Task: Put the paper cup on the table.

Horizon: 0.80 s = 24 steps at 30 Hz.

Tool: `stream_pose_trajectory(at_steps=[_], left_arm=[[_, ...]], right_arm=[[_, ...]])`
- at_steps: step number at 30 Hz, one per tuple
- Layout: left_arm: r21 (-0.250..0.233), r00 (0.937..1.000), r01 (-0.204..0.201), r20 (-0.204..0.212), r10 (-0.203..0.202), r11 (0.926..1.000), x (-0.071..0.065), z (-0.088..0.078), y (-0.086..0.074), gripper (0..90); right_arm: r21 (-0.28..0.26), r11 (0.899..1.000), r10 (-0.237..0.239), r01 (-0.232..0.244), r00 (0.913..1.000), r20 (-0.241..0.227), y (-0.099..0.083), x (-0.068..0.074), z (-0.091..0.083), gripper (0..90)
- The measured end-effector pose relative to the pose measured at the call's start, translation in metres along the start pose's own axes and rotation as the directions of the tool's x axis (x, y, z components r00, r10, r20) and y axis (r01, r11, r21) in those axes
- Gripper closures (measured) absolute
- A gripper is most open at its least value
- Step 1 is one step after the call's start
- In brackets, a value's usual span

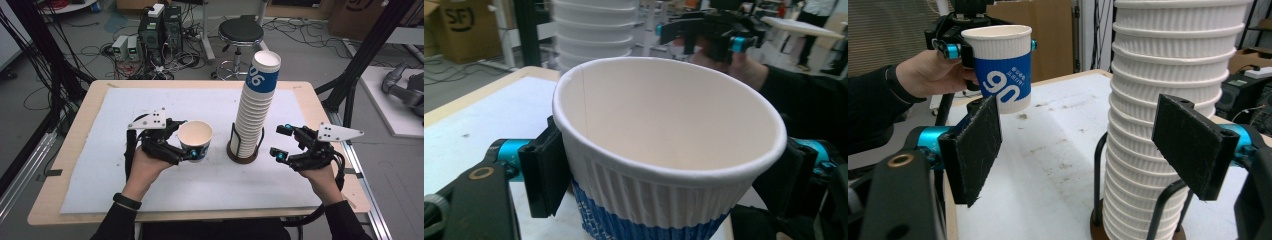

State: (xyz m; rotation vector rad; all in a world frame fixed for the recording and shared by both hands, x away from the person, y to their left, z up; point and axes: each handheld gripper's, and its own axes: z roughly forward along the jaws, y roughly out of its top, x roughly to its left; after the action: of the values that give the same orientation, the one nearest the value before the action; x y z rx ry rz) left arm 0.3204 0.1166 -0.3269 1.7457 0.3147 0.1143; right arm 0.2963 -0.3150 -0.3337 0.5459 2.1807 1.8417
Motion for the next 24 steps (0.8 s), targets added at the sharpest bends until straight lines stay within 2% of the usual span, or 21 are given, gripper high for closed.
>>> stream_pose_trajectory(at_steps=[6, 14, 24], left_arm=[[0.008, 0.9977, 0.004, -0.067, -0.004, 1.0000, 0.010, -0.010, -0.005, 21.2], [0.002, 0.9890, 0.023, -0.146, -0.022, 0.9997, 0.024, -0.020, -0.011, 21.2], [0.018, 0.9681, 0.030, -0.249, -0.025, 0.9994, 0.043, -0.026, -0.019, 21.2]], right_arm=[[-0.004, 1.000, -0.001, 0.001, 1.0000, 0.006, -0.001, -0.003, -0.001, 20.2], [-0.001, 1.000, 0.004, -0.004, 0.9998, 0.017, -0.001, -0.005, -0.001, 20.3], [-0.002, 1.000, 0.006, -0.006, 0.9998, 0.017, -0.001, -0.006, -0.002, 20.3]])
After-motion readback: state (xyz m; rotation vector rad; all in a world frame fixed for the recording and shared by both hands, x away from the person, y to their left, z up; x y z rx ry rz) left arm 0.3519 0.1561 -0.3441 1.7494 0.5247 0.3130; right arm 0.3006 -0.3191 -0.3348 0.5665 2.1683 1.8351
